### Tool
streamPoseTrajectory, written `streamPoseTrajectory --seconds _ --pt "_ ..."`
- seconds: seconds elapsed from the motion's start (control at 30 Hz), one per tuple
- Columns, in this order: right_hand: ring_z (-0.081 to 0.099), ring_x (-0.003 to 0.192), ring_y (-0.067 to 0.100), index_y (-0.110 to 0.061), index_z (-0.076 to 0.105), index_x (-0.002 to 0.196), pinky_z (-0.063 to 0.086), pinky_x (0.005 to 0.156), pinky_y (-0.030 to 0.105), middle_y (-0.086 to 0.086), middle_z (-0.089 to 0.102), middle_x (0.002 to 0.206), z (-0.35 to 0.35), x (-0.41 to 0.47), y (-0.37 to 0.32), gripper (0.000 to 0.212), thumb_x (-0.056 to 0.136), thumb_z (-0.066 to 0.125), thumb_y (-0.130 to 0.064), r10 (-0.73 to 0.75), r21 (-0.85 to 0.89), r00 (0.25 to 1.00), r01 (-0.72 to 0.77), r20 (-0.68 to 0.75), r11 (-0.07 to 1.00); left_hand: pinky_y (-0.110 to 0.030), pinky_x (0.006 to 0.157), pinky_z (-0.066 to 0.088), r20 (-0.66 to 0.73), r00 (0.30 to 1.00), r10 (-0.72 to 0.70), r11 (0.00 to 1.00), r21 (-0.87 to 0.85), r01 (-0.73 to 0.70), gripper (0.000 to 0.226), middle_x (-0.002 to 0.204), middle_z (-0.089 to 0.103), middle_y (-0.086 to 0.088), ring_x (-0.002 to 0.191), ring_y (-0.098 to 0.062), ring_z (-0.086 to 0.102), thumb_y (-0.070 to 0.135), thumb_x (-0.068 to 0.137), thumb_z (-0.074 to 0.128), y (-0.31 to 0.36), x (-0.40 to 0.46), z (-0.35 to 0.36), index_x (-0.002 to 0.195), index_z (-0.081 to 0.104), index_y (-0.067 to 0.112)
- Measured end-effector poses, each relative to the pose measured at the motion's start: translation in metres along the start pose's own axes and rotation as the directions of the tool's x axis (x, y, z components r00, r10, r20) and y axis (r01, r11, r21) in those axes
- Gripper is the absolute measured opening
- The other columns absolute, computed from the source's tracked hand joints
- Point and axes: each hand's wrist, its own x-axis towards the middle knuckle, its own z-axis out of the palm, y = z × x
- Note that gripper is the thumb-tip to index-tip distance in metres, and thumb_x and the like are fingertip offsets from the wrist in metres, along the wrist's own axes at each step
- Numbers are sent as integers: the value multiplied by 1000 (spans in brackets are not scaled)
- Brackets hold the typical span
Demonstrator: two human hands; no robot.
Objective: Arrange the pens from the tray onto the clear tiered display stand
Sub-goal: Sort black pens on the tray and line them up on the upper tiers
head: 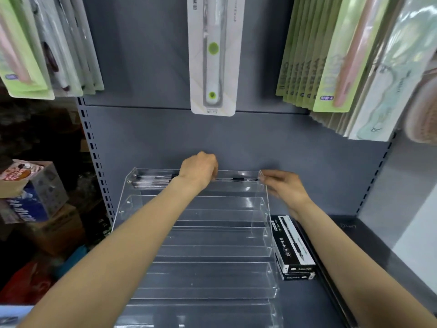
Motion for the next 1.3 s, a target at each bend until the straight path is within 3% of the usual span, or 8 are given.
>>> streamPoseTrajectory --seconds 0.13,0.27,0.37,0.47,0.67,0.93,1.13,1.3 --pt "62 105 17 -5 61 120 44 90 21 10 66 114 3 -5 0 33 88 63 -12 -88 -188 994 76 -59 979 -36 78 52 16 1000 -14 996 -87 15 13 105 65 -11 91 -32 62 9 85 63 -2 -1 2 95 70 12" --pt "61 108 20 -7 64 116 35 84 10 8 64 119 17 -18 -8 27 90 59 -13 -360 -546 929 260 -84 796 -34 78 52 -97 995 -31 962 -274 3 12 96 69 -5 89 -26 63 23 87 62 -8 -15 4 94 68 16" --pt "59 92 11 -7 66 112 33 72 -2 7 65 113 41 -36 -19 23 90 58 -10 -443 -517 896 360 -41 776 -33 78 54 -214 972 -99 874 -485 -18 12 84 68 5 83 -15 63 26 86 63 -19 -41 1 95 68 19" --pt "56 89 7 -9 67 107 35 78 5 4 66 108 75 -58 -26 20 89 57 -9 -463 -471 886 420 28 776 -25 72 48 -298 938 -178 863 -505 3 9 74 60 14 71 -6 57 26 87 62 -43 -79 -4 93 68 21" --pt "57 81 7 -13 67 105 39 71 4 3 69 103 196 -119 -30 22 87 56 -7 -363 -386 892 445 268 808 -25 71 47 -325 888 -324 867 -477 141 11 75 64 8 73 -12 62 21 89 58 -134 -181 -9 93 68 19" --pt "62 91 15 -18 62 114 52 82 33 3 65 107 385 -229 12 24 93 51 -17 -203 -370 817 447 540 814 -34 72 53 -65 851 -522 798 -391 459 15 90 71 -1 86 -21 66 22 89 58 -308 -338 31 101 67 18" --pt "58 102 32 -10 53 128 48 89 45 15 60 118 476 -282 85 30 99 45 -14 110 -524 744 350 660 777 -37 72 49 222 849 -479 817 -240 524 16 97 65 -12 92 -32 62 18 90 53 -400 -425 84 96 67 11" --pt "32 137 28 -13 31 145 34 109 41 10 33 149 508 -293 142 49 99 46 -15 269 -661 760 265 591 702 -33 85 46 370 843 -389 848 -213 485 30 128 54 -10 111 -29 53 14 93 50 -435 -455 121 123 56 13"
